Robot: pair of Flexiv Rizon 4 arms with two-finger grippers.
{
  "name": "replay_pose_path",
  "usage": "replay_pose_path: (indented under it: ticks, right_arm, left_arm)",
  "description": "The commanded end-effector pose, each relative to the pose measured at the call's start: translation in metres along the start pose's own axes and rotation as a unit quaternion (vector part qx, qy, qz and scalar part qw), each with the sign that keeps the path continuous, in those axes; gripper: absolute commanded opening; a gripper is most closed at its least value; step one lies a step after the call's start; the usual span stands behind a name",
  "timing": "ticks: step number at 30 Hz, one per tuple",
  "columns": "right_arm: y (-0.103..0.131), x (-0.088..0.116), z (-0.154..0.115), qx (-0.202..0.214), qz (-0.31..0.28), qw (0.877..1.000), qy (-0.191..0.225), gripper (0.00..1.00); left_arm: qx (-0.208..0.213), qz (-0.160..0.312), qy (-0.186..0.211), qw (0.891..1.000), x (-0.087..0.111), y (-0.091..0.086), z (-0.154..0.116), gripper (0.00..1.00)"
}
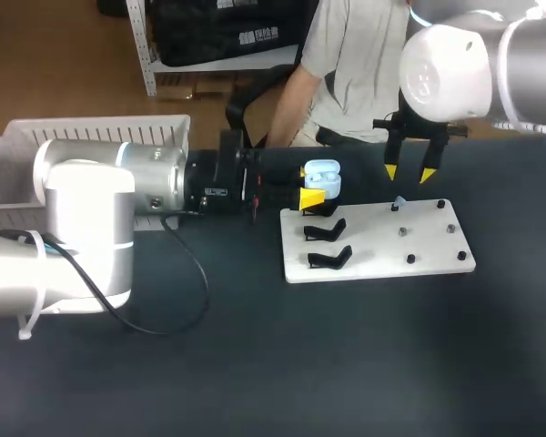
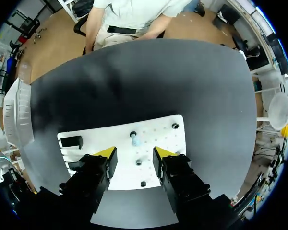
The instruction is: Pick up each earbud case from the left stands, insert the matching earbuds, close the lid, and place the case in the box.
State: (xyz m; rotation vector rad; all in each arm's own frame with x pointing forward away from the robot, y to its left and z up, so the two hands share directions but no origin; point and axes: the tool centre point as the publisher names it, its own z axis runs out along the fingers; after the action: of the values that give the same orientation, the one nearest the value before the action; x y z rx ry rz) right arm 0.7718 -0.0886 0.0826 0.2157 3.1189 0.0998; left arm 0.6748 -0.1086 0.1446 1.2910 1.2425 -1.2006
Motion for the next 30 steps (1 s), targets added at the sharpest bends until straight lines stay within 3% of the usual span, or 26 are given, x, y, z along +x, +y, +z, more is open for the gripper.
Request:
replay_pose_path:
  ticks: [1,9,30]
  right_arm:
    - [-0.001,-0.005,0.008,0.001,0.000,1.000,0.023,0.45]
    - [-0.004,0.001,0.027,0.005,-0.011,0.999,0.035,0.42]
    - [-0.004,0.005,0.046,-0.003,-0.026,0.999,0.031,0.38]
  left_arm:
    - [-0.004,0.002,-0.001,1.000,0.001,-0.002,0.000,0.00]
    - [-0.004,0.002,-0.001,1.000,0.001,-0.002,0.000,0.00]
    - [-0.004,0.002,-0.001,1.000,0.001,-0.002,0.000,0.00]
